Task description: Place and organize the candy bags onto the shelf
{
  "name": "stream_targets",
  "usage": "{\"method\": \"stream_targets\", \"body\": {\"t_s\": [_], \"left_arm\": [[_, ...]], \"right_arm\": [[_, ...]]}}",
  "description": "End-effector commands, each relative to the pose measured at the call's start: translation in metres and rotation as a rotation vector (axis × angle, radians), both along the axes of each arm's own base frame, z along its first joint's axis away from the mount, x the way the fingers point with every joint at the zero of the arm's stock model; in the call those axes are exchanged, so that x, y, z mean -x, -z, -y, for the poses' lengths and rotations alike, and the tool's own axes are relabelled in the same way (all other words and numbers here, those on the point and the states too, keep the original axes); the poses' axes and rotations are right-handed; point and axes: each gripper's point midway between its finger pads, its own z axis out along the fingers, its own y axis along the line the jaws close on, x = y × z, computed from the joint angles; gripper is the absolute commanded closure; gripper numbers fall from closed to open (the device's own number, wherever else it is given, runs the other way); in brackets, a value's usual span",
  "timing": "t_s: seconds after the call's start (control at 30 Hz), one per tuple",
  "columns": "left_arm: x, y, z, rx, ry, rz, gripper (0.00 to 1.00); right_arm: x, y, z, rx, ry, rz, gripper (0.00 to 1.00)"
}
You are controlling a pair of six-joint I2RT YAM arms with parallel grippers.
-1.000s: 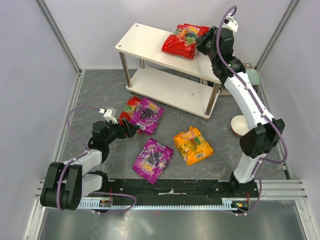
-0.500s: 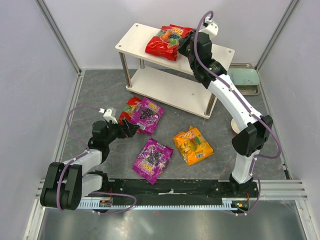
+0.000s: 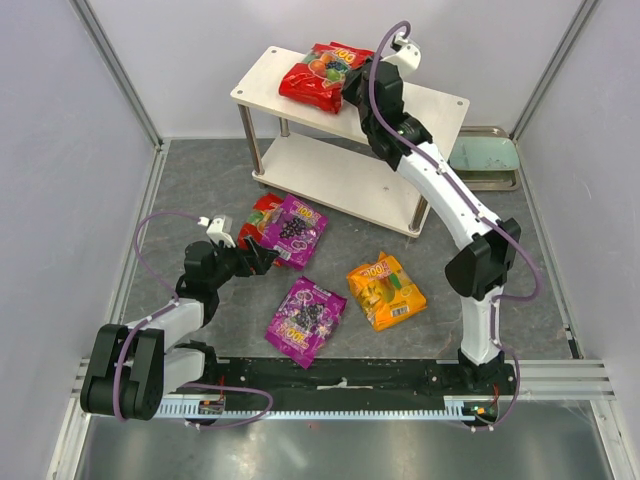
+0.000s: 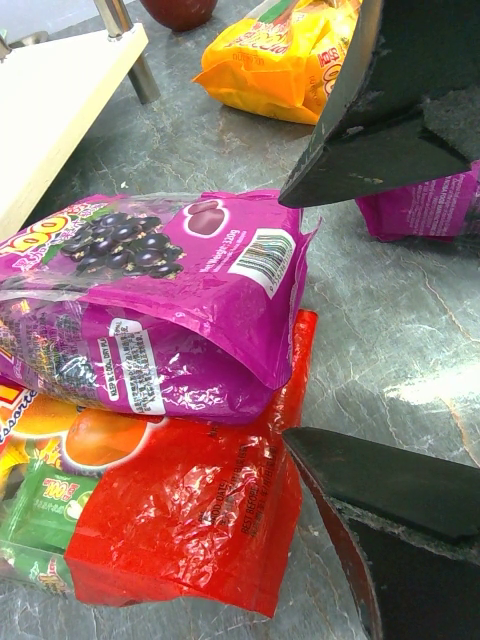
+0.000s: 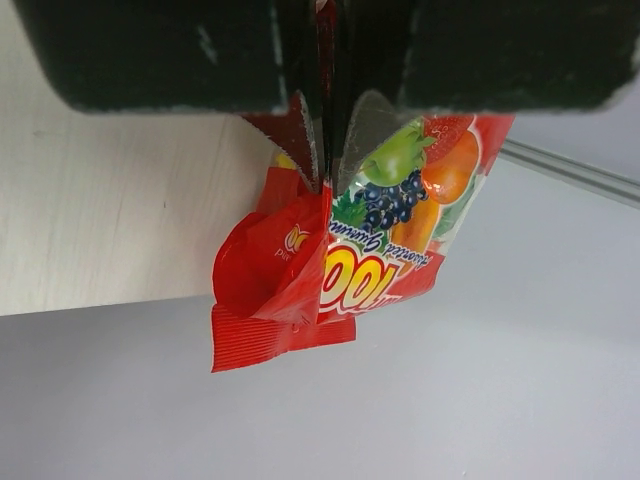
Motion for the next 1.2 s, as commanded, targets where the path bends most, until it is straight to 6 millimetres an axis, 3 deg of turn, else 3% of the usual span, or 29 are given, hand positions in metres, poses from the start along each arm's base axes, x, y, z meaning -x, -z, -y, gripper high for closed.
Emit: {"method": "stream_targets", "body": {"t_s": [0.0,0.23,0.47,0.57,0.7,0.77,0.87,0.93,0.97,1.0,1.03,1.07,1.1,1.13,1.17], "left_arm": [[-0.009,-0.020,0.005,0.005,0.028,0.073,0.03],[-0.009,-0.019,0.005,0.003,0.027,0.073,0.03],[-0.009,-0.020,0.005,0.004,0.026,0.072,0.03],[-0.010,-0.020,0.005,0.004,0.026,0.073,0.03],[-0.009,-0.020,0.005,0.004,0.026,0.073,0.03],[-0.009,-0.019,0.005,0.004,0.030,0.072,0.03],[-0.009,-0.020,0.005,0.003,0.028,0.074,0.03],[-0.009,-0.020,0.005,0.003,0.027,0.074,0.03],[-0.009,-0.019,0.004,0.001,0.026,0.073,0.03],[-0.009,-0.019,0.005,0.004,0.025,0.072,0.03],[-0.009,-0.019,0.004,0.002,0.025,0.073,0.03],[-0.009,-0.020,0.004,0.003,0.022,0.073,0.03],[-0.009,-0.020,0.004,0.003,0.022,0.073,0.03],[-0.009,-0.020,0.004,0.003,0.022,0.075,0.03],[-0.009,-0.020,0.004,0.003,0.020,0.075,0.03]], "right_arm": [[-0.002,-0.019,-0.016,-0.055,-0.011,0.063,0.90],[-0.005,-0.016,-0.030,-0.049,-0.040,0.071,0.89],[-0.002,-0.022,-0.028,-0.033,-0.047,0.086,0.86],[-0.001,-0.024,-0.029,-0.027,-0.056,0.094,0.77],[0.004,-0.036,-0.028,-0.018,-0.072,0.126,0.45],[0.008,-0.047,-0.024,-0.014,-0.066,0.150,0.37],[0.025,-0.083,-0.008,-0.005,-0.043,0.215,0.27],[0.034,-0.093,0.001,0.030,-0.030,0.230,0.26],[0.047,-0.111,0.011,0.025,-0.026,0.259,0.25],[0.054,-0.116,0.014,0.032,-0.032,0.268,0.25],[0.056,-0.104,0.014,0.059,-0.046,0.250,0.25],[0.075,-0.120,0.024,0.066,-0.049,0.280,0.25],[0.082,-0.119,0.028,0.081,-0.052,0.279,0.25],[0.083,-0.097,0.028,0.121,-0.056,0.241,0.25],[0.102,-0.110,0.040,0.134,-0.051,0.265,0.25]]}}
